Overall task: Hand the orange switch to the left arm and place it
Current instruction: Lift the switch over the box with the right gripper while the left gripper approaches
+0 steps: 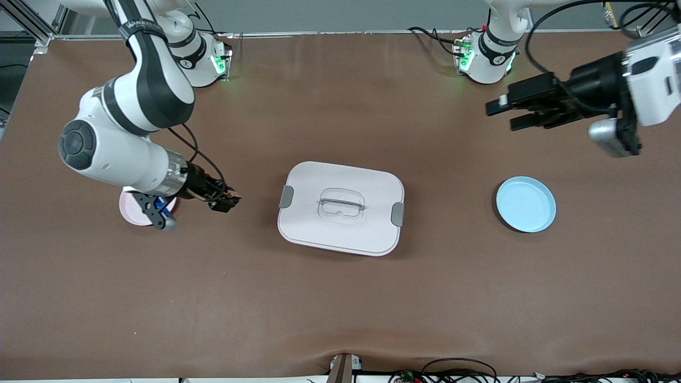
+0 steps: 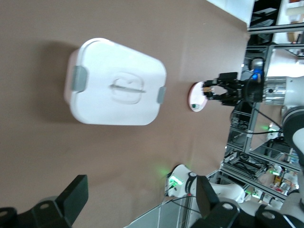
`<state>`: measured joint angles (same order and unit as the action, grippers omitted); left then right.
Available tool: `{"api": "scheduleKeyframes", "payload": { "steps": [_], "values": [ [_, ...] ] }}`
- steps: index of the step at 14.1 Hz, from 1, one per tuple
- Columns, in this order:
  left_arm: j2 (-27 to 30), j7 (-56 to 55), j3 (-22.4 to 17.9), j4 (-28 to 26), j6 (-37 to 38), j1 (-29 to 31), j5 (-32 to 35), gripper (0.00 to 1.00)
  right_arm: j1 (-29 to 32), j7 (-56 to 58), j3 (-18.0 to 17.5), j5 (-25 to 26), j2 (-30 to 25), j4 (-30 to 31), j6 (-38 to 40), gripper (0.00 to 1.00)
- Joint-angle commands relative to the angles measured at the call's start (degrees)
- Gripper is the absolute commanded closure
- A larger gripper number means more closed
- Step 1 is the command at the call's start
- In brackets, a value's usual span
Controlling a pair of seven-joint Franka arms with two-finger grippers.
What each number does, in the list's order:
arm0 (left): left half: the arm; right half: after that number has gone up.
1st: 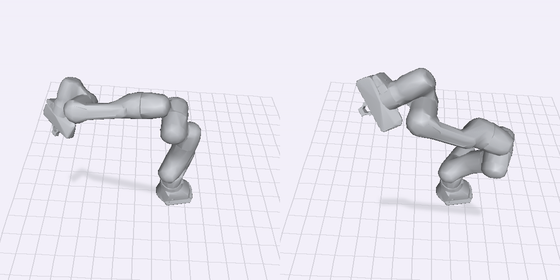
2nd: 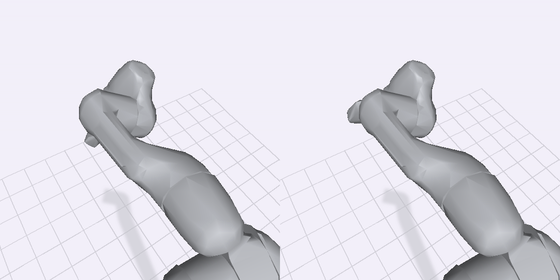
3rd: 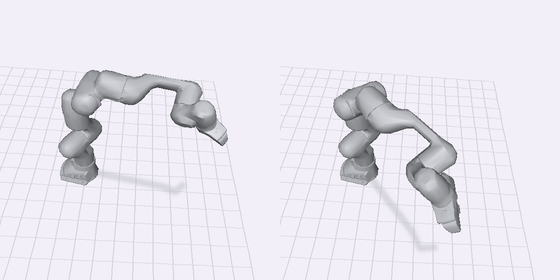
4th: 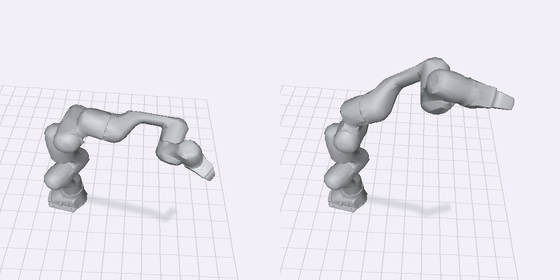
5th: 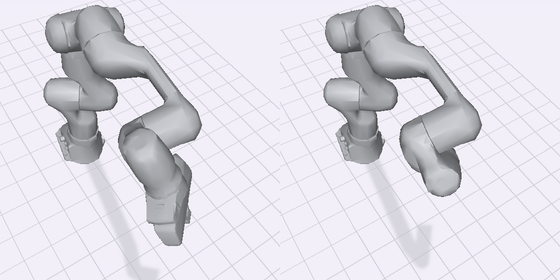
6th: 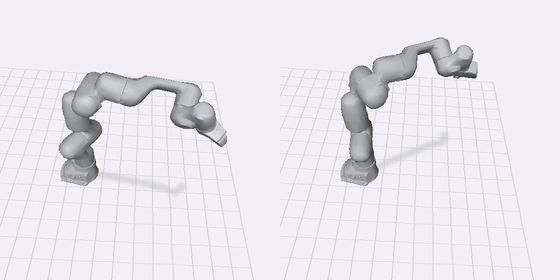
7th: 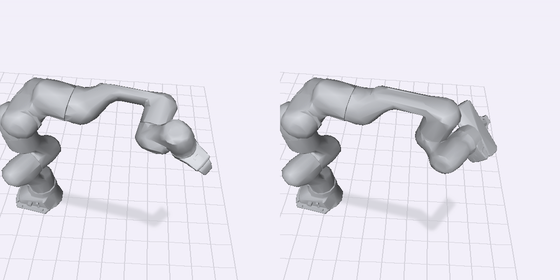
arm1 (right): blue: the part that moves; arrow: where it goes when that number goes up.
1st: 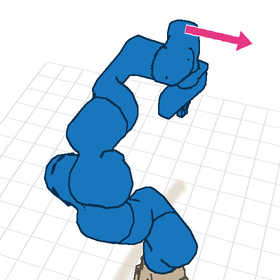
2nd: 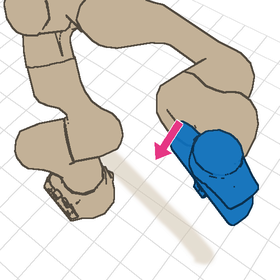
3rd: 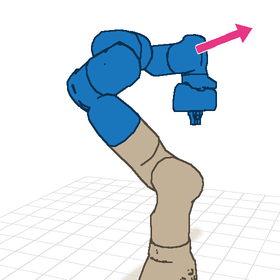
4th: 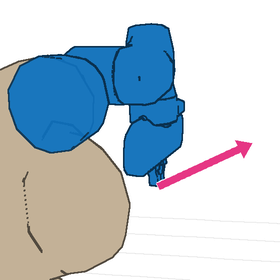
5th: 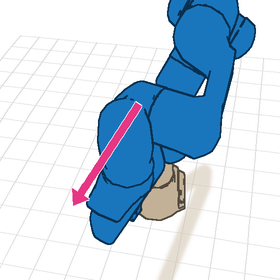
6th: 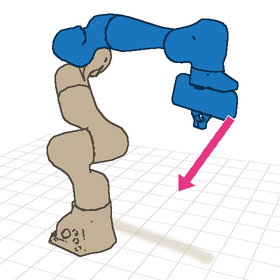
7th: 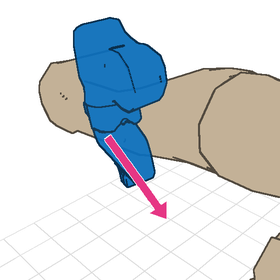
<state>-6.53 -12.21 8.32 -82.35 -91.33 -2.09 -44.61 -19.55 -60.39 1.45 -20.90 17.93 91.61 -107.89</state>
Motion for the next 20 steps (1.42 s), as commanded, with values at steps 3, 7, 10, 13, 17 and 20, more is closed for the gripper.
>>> {"api": "scheduleKeyframes", "payload": {
  "steps": [3, 7, 10, 13, 17, 20],
  "values": [
    [-4.79, -0.53, -0.05, -0.01, -11.30, -6.07, -6.79, 0.00, -5.14, -14.20, 0.75, -2.22, 6.32, -10.21, 0.75, 1.00],
    [-9.80, 0.25, 0.03, -0.01, -20.09, -11.25, -8.82, 0.00, -7.51, -21.16, 0.75, -5.99, 7.03, -12.42, 0.49, 1.00],
    [-12.97, 0.61, -0.05, -0.09, -24.23, -14.16, -9.00, 0.00, -9.01, -26.52, 0.75, -8.19, 7.29, -13.30, -0.64, 1.00],
    [-14.47, 0.61, 0.03, -0.09, -26.16, -14.69, -9.18, 0.00, -10.50, -32.75, 0.66, -9.07, 9.04, -16.01, -3.37, 1.00],
    [-17.11, 0.61, 0.56, -0.01, -35.54, -18.46, -9.36, 0.00, -12.00, -41.11, 0.75, -9.78, 14.13, -23.30, -5.04, 1.00],
    [-18.78, 0.52, 0.56, -0.01, -42.43, -21.45, -9.27, 0.00, -12.61, -44.98, 0.75, -9.78, 16.34, -26.48, -5.22, 1.00]
  ]
}}
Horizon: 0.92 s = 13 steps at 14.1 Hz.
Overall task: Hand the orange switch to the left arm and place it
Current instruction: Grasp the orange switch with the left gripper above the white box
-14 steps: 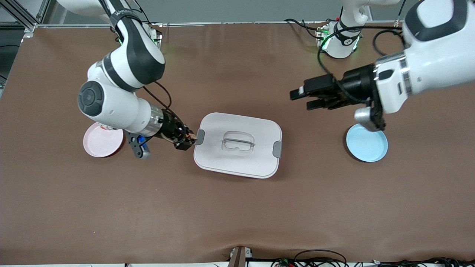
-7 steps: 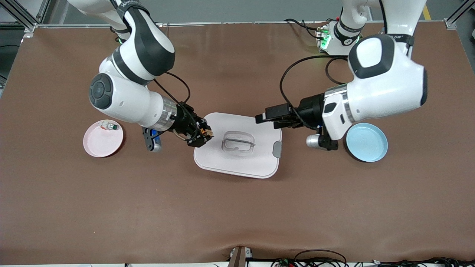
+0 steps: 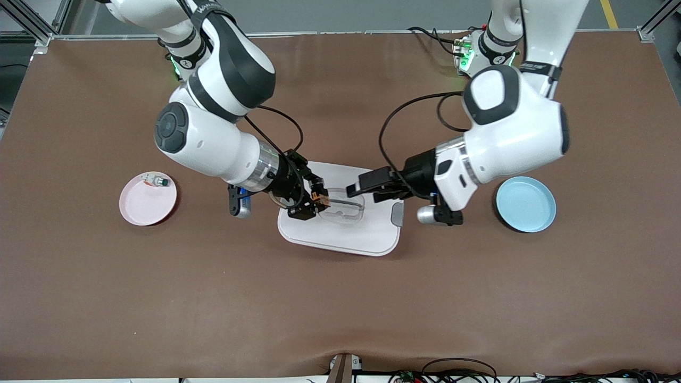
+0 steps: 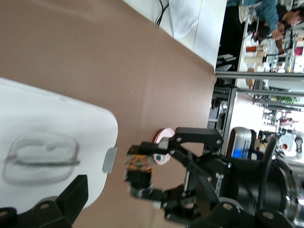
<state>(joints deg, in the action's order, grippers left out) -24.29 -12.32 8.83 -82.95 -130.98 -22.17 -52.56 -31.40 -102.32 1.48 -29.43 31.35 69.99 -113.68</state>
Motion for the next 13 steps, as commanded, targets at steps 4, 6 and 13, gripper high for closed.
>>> {"api": "scheduleKeyframes", "payload": {
  "steps": [4, 6, 13],
  "values": [
    [-2.86, 6.57, -0.04, 0.33, -2.79, -1.65, -0.35, 0.00, -1.47, -6.49, 0.63, -1.51, 3.19, -5.39, -2.33, 1.00],
    [-3.40, 9.76, -0.04, 0.06, -2.79, -1.65, -1.05, 0.00, -1.74, -6.75, 0.55, -1.60, 3.19, -5.57, -2.33, 1.00],
    [-3.49, 9.77, 0.05, 0.15, -3.93, -1.82, -1.41, 0.00, -1.74, -10.35, -0.59, -1.51, 3.19, -7.67, -2.42, 1.00]
  ]
}}
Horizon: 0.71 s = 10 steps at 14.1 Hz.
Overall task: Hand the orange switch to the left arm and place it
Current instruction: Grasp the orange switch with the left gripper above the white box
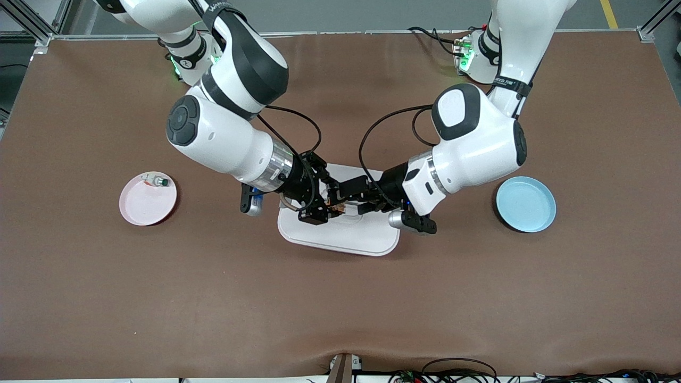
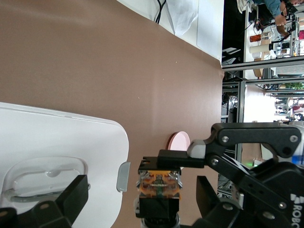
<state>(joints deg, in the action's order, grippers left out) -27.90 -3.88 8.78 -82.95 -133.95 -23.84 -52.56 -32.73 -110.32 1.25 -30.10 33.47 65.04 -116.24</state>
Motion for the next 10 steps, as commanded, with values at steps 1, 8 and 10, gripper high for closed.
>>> {"api": "scheduleKeyframes", "payload": {
  "steps": [1, 8, 10],
  "values": [
    [0.13, 1.25, 0.10, 0.16, -1.05, -0.24, -1.41, 0.00, -0.41, -2.44, -0.37, -0.84, 1.07, -3.08, -0.30, 1.00],
    [-0.14, 2.21, 0.10, 0.07, -1.31, -0.50, -1.50, 0.21, -0.85, -3.59, -0.37, -0.84, 1.07, -3.17, -1.53, 1.00],
    [-0.05, 4.14, 0.19, -0.02, -1.23, -0.33, -1.49, 0.36, -0.76, -3.50, -0.37, -0.84, 1.07, -3.17, -1.53, 1.00]
  ]
}}
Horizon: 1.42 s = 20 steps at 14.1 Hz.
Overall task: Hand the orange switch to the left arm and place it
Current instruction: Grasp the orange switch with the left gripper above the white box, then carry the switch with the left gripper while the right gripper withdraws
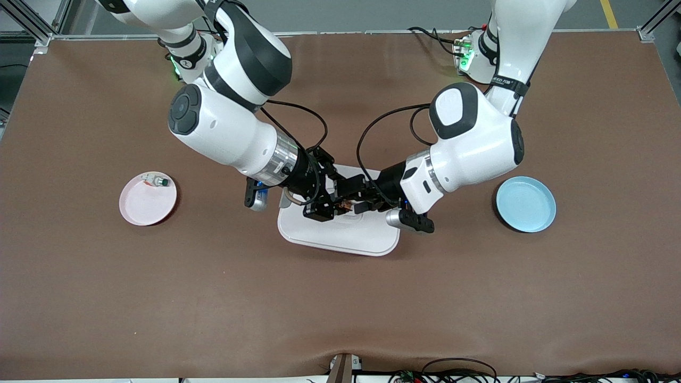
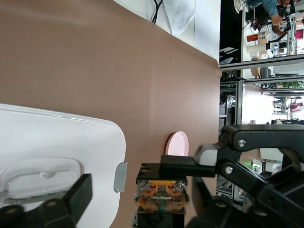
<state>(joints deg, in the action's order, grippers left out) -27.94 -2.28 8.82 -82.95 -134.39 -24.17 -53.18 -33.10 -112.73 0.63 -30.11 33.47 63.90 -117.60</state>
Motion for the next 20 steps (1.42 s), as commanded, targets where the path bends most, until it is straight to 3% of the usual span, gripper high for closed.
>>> {"api": "scheduleKeyframes", "payload": {
  "steps": [1, 3, 5, 6, 7, 10, 11, 12, 17, 20],
  "values": [
    [-0.01, 2.55, 0.05, -0.02, -0.69, 0.09, -0.87, 0.36, -0.39, -1.09, 0.25, -0.83, 1.07, -2.02, -0.35, 1.00],
    [-0.01, 2.55, 0.05, -0.02, -0.69, 0.00, -0.87, 0.45, -0.48, -1.09, 0.25, -0.83, 1.16, -2.02, -0.44, 1.00],
    [0.07, 2.55, 0.14, -0.11, -0.69, 0.00, -0.96, 0.75, -0.48, -1.18, 0.25, -0.83, 1.51, -2.02, -0.88, 1.00],
    [0.07, 2.29, 0.05, -0.11, -0.69, 0.09, -0.96, 0.95, -0.48, -1.18, 0.25, -0.83, 1.51, -2.02, -0.88, 1.00],
    [0.07, 2.20, 0.05, -0.11, -0.69, 0.09, -0.96, 1.00, -0.48, -1.09, 0.25, -0.83, 1.51, -2.02, -0.97, 1.00],
    [0.16, 1.93, 0.14, -0.11, -0.69, 0.17, -0.96, 1.00, -0.48, -1.09, 0.25, -0.83, 1.60, -2.02, -1.41, 1.00],
    [0.16, 1.93, 0.05, -0.11, -0.61, 0.09, -0.96, 1.00, -0.48, -1.09, 0.25, -0.83, 1.60, -2.02, -1.50, 0.38],
    [0.25, 1.58, 0.05, -0.11, -0.61, 0.09, -0.96, 1.00, -0.48, -1.00, 0.34, -0.74, 1.60, -1.93, -1.41, 0.00],
    [1.91, 0.70, -0.12, -1.50, -0.34, 0.53, -0.70, 1.00, 0.40, 2.32, 0.25, -0.74, 1.69, -2.02, 0.08, 0.00],
    [4.20, 0.70, -0.47, -3.97, -0.34, 1.31, 0.44, 1.00, 1.89, 9.43, 0.60, -0.65, 1.43, -2.02, 7.35, 0.00]
  ]
}}
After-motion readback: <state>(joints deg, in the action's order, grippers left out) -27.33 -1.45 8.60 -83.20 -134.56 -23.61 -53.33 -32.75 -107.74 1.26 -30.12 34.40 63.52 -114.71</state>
